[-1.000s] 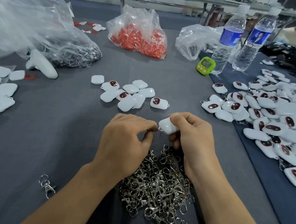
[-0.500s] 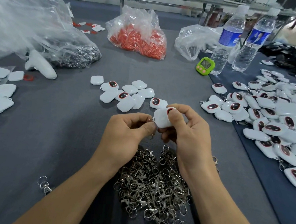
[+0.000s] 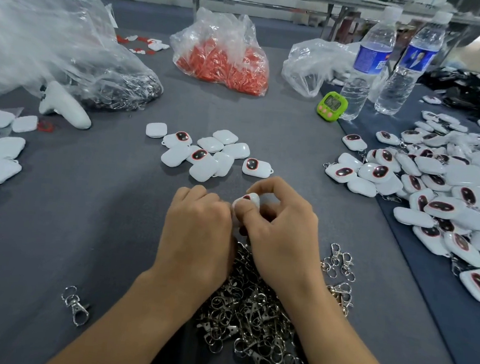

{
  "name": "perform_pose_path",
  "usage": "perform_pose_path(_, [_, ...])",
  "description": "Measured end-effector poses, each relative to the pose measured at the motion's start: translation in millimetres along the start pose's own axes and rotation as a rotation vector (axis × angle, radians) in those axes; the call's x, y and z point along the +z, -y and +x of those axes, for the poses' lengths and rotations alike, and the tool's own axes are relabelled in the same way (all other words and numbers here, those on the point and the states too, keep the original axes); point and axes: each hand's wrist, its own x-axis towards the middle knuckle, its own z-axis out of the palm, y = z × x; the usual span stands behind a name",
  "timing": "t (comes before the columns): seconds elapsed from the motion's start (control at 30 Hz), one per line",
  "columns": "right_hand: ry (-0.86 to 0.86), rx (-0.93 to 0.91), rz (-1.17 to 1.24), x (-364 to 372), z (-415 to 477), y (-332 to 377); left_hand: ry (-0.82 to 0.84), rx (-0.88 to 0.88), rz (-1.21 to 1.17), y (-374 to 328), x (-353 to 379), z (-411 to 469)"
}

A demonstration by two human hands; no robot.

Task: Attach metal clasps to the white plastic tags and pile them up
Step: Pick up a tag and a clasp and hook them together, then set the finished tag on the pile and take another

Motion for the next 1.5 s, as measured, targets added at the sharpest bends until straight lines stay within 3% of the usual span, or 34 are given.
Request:
perform_pose_path(0.17, [-0.021,0.164,0.224,-7.2,9.2,0.3,-0.077,-0.106,-0.202,1.2,2.5,1.1])
perform_pose_path(0.27, [-0.035,0.250,0.346,-13.4,15.7,-0.1,-0.027,-0.291,-0.590,0.4,4.0,6.1])
perform_pose_path(0.37, [0.000,0.353,0.460,-21.3,20.1,0.7,0.029,-0.319,-0.831,3.6,5.9,9.0])
perform_pose_path(0.43, [0.053,0.384,0.504,-24.9,20.8,0.2,-0.013,-0.270,-0.808,3.5,6.2,8.2])
perform_pose_path(0.53, [0.111,0.386,0.526,-27.1,19.9,-0.9,-0.097,-0.111,-0.473,3.5,5.3,5.3])
perform_pose_path(0.67, [0.233,0.318,0.344,-26.4,17.0,-3.5,-0.081,0.013,-0.139,8.4,11.1,2.7])
perform_pose_path(0.73, [0.307,0.315,0.271,-28.0,16.3,-3.2,-0.049,-0.026,-0.125,10.0,13.1,2.9])
perform_pose_path(0.87, [0.326,0.376,0.293,-36.0,19.4,-4.1,-0.071,-0.270,-0.351,10.7,12.6,8.2])
perform_pose_path(0.93, [0.273,0.445,0.529,-43.5,24.1,-3.3,-0.085,-0.323,-0.430,11.3,12.5,8.3])
perform_pose_path(1.0, [0.146,0.480,1.022,-58.5,29.7,-5.1,-0.040,-0.329,-0.447,12.1,13.0,7.1])
perform_pose_path(1.03, [0.098,0.435,1.249,-67.7,31.1,-8.3,-0.014,-0.330,-0.452,11.8,12.3,7.0])
perform_pose_path(1.1, [0.102,0.336,1.413,-81.4,32.0,-12.8,0.034,-0.322,-0.473,10.3,10.5,7.2])
perform_pose_path(1.3, [0.008,0.350,1.074,-67.3,38.8,-20.9,0.273,-0.128,-0.576,7.0,3.8,6.7])
perform_pose_path(1.4, [-0.094,0.248,0.544,-46.9,43.9,-21.5,0.375,-0.023,-0.521,5.0,2.3,6.4])
perform_pose_path(1.5, [-0.044,0.123,-0.109,-26.0,46.4,-25.9,0.389,0.054,-0.481,3.6,3.4,7.3])
